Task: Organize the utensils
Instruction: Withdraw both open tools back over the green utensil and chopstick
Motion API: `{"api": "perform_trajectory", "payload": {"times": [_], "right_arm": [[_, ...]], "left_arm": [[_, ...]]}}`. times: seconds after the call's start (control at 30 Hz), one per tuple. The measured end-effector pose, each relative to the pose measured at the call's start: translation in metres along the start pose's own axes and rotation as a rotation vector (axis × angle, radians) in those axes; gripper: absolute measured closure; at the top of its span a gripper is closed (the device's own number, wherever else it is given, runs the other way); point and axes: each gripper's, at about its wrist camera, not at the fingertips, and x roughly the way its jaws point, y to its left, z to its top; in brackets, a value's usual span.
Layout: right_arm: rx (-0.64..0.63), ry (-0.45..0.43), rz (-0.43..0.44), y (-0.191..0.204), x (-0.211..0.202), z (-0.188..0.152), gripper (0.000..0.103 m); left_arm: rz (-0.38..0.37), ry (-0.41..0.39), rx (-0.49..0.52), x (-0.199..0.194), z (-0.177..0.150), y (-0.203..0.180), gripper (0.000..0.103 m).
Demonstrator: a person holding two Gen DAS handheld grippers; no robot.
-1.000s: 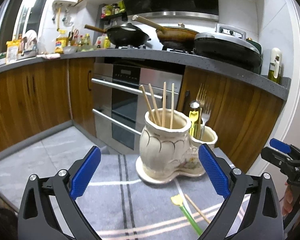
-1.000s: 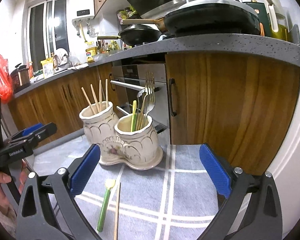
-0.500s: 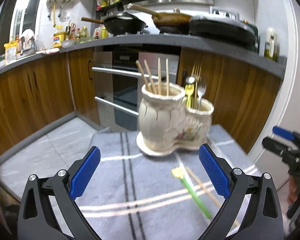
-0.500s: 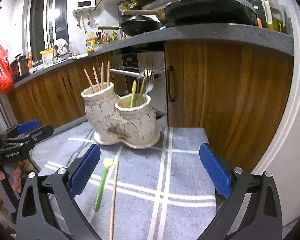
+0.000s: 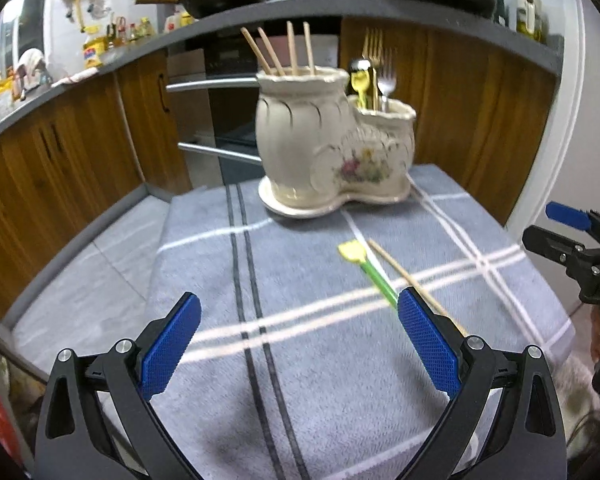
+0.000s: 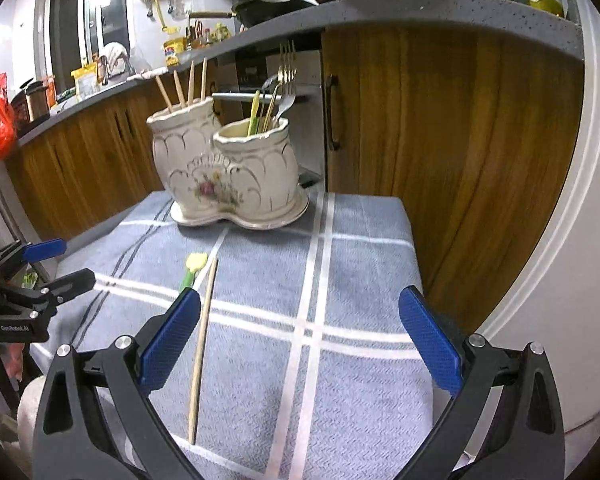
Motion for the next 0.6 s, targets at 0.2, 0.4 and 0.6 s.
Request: {"api": "perform_trajectory", "payload": {"times": [0.2,0.4,0.6], "right_arm": [[-0.04,0.04,0.051,0.018,0.008,-0.007,0.005],[-0.094,0.091,0.104,0.046,0.024,-0.006,0.009],[-0.139,0.187,0.159,0.079,0.051,-0.002,0.039]], "left_arm": [[0.009,0.029,0.027,0.001,-0.011,0.003,0.005],[0.0,0.051,-0.032,0.001,-0.018,0.026,0.005],[-0.011,0.049,-0.069,0.001,-0.022,0.042,0.005]]}}
